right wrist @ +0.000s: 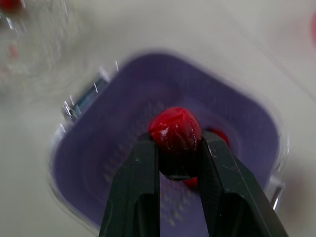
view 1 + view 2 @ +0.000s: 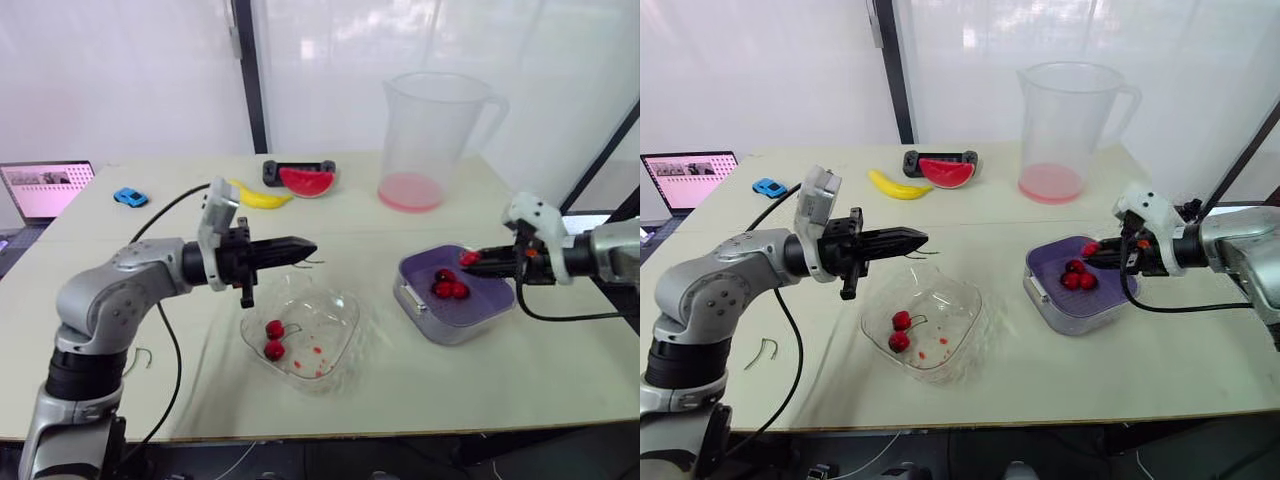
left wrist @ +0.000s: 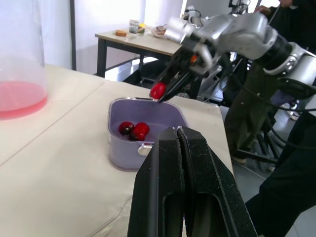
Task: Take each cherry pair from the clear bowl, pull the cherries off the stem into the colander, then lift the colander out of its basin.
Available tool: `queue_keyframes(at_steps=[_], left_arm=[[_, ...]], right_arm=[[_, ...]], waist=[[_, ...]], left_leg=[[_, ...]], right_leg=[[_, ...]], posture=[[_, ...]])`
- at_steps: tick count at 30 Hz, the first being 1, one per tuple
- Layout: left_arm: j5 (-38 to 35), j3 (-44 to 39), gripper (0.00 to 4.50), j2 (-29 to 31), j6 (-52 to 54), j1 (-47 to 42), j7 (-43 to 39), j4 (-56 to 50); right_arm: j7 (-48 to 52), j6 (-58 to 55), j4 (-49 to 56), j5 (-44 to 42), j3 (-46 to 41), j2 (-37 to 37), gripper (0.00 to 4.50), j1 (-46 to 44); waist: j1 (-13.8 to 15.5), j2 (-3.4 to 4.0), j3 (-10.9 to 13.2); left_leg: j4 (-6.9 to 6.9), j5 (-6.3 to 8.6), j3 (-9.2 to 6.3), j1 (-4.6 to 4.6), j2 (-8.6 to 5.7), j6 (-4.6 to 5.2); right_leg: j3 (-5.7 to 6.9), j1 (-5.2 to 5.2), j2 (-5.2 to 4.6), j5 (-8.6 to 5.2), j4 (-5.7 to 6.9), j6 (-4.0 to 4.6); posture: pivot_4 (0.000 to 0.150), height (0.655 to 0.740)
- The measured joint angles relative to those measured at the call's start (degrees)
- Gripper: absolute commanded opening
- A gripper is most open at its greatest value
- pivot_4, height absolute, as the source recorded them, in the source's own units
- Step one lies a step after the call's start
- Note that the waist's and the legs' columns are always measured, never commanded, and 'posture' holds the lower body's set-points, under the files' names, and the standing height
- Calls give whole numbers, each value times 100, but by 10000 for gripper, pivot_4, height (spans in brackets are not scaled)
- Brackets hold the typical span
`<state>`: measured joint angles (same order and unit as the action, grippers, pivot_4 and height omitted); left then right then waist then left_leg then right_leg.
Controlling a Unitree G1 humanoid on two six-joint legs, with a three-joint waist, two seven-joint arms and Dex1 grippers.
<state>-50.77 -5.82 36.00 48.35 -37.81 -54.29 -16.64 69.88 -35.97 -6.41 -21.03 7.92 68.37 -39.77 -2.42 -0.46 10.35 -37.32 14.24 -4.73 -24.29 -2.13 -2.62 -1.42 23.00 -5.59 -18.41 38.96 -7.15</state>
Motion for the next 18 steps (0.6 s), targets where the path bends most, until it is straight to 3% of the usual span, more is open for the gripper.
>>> queue_keyframes(at_steps=[8, 9, 11, 15, 18], left_arm=[[-73, -54, 0, 13, 17, 161, 196, -164], [-92, -61, 0, 31, 17, 164, 205, -166], [-114, -62, 0, 68, 18, 167, 214, -184], [-121, -62, 0, 102, 18, 171, 243, -190], [-127, -62, 0, 103, 18, 172, 263, -194]], right_arm=[[738, 1266, -945, 1288, 883, -366, 7828, -640], [800, 1397, -1048, 1406, 927, -425, 15934, -694], [904, 1585, -1187, 1572, 989, -523, 23203, -749], [1090, 1859, -1327, 1858, 1089, -694, 42936, -750], [1104, 1908, -1372, 1960, 1073, -731, 44619, -750]], waist=[[34, 0, 0], [33, 0, 0], [33, 0, 0], [34, 0, 0], [39, 0, 0]], left_leg=[[-3, -4, -3, -2, 0, -6], [-4, -5, -3, -2, 0, -9], [-3, -12, -3, -2, 0, -20], [-4, -18, -3, -2, -1, -31], [-4, -19, -4, -2, -1, -33]], right_leg=[[0, 0, -2, 0, 0, 0], [1, -1, -2, 0, 0, 0], [1, -1, -2, 0, 0, 0], [1, -1, -2, 0, 0, 0], [1, -1, -2, 0, 0, 0]], posture=[[1500, 7400], [1500, 7400], [1500, 7400], [1500, 7400], [1500, 7400]])
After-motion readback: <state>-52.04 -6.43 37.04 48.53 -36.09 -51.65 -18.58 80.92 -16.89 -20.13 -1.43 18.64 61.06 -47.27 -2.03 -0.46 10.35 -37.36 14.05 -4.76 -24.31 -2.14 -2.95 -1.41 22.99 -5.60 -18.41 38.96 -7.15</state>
